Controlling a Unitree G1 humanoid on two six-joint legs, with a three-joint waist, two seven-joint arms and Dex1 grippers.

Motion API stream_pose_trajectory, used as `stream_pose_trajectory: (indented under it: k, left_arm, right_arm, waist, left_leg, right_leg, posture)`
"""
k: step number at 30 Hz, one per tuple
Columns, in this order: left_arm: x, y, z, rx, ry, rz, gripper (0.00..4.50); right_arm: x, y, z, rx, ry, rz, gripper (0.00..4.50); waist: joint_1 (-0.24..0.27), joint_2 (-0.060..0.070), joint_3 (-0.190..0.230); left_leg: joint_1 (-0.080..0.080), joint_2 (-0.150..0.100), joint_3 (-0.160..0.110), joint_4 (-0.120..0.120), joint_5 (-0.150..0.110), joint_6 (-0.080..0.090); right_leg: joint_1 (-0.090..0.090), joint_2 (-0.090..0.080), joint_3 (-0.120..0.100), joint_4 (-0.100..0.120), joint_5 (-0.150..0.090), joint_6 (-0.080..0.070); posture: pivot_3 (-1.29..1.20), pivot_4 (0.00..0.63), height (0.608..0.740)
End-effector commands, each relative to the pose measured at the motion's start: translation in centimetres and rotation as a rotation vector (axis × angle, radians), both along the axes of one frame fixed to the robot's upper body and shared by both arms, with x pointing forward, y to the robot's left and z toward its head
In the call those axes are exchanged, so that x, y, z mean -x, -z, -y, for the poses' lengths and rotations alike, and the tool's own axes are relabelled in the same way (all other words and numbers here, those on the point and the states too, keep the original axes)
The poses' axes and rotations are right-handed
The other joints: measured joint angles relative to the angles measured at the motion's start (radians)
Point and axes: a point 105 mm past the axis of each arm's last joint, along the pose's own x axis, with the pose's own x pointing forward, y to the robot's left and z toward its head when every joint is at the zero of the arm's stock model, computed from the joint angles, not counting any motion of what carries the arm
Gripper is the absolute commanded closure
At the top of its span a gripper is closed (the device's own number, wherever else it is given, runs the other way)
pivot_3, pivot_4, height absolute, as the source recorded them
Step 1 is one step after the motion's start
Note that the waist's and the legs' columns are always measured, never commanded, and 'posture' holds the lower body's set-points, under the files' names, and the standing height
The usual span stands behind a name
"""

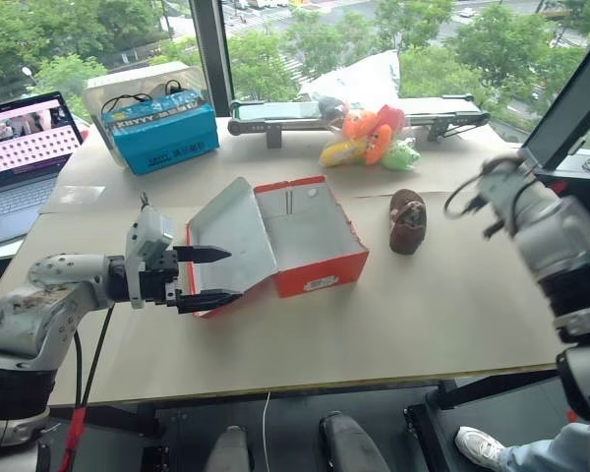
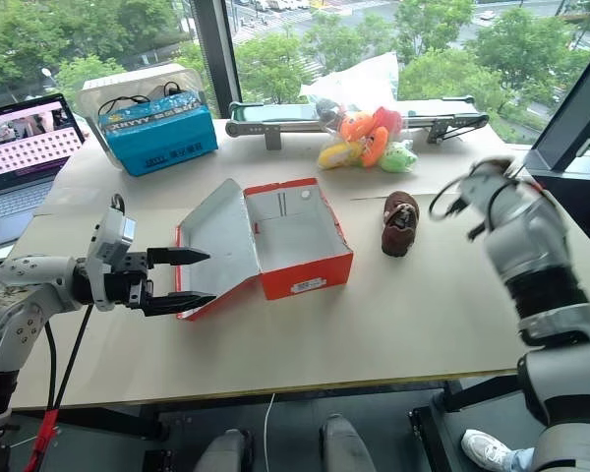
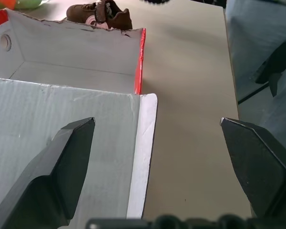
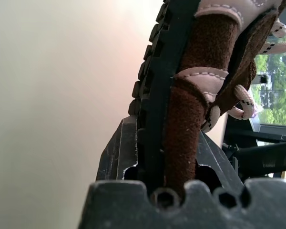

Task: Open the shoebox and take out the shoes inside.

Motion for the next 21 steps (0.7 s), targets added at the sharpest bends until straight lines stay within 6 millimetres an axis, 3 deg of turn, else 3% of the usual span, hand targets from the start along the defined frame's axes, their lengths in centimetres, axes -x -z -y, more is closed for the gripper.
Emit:
stream_pose_trajectory:
  k: [1,7,11,15,16,18,21]
  left_arm:
    - [0.1,-0.7,0.0,-0.006,0.009,0.03,0.0]
    - [0.2,-0.7,-0.2,-0.007,0.002,0.027,0.0]
    - [0.2,-0.7,-0.1,-0.004,0.001,0.027,0.0]
    - [0.2,-0.8,-0.1,-0.003,-0.001,0.029,0.0]
    - [0.3,-0.8,-0.1,-0.003,-0.001,0.03,0.0]
    - [0.3,-0.8,-0.1,-0.004,-0.002,0.031,0.0]
    - [0.3,-0.9,-0.2,-0.005,-0.004,0.031,0.0]
  right_arm:
    - [-1.2,-2.5,0.5,0.094,-0.031,0.083,3.89]
    - [-3.1,-3.4,-2.7,-0.013,-0.094,0.135,3.89]
    - [-3.7,-2.6,-4.3,-0.144,-0.091,0.125,3.89]
    - [-3.7,-1.2,-4.3,-0.381,-0.009,0.149,3.89]
    - [-3.8,-1.3,-4.6,-0.454,-0.002,0.17,2.97]
    - [-4.0,-1.6,-5.2,-0.539,-0.005,0.186,2.58]
    - [-4.0,-2.2,-5.3,-0.483,-0.026,0.178,1.5]
  waist:
    - [0.0,0.0,0.0]
    - [-0.001,0.0,0.0]
    - [0.004,0.0,0.0]
    - [0.011,-0.001,0.0]
    - [0.011,-0.001,0.0]
    - [0.01,-0.001,-0.001]
    - [0.008,-0.001,-0.001]
  left_leg:
    - [0.0,0.0,0.0,0.0,0.0,0.0]
    - [0.0,0.0,-0.001,0.0,0.0,0.0]
    - [0.0,0.0,-0.001,0.0,0.0,0.0]
    - [0.0,0.0,-0.001,0.0,0.0,0.0]
    - [0.0,0.0,-0.001,0.0,0.0,0.0]
    - [0.001,0.0,-0.001,0.0,0.0,0.0]
    - [0.004,0.0,-0.001,0.0,0.0,0.0]
  right_leg:
    - [0.0,0.0,0.0,0.0,0.0,0.0]
    - [0.001,0.0,0.0,0.0,0.0,0.001]
    - [0.001,0.0,0.0,0.0,0.001,0.0]
    - [0.001,0.0,0.0,-0.001,0.004,-0.005]
    - [0.002,0.0,-0.001,-0.001,0.004,-0.006]
    - [0.004,0.0,-0.001,-0.002,0.004,-0.006]
    - [0.006,0.0,-0.001,-0.001,0.004,-0.005]
  posture:
    - [0.0,0.15,0.701]
    - [0.0,0.15,0.701]
    - [0.0,0.15,0.701]
    - [0.0,0.15,0.701]
    - [0.0,0.15,0.701]
    - [0.0,0.15,0.701]
    - [0.0,0.15,0.701]
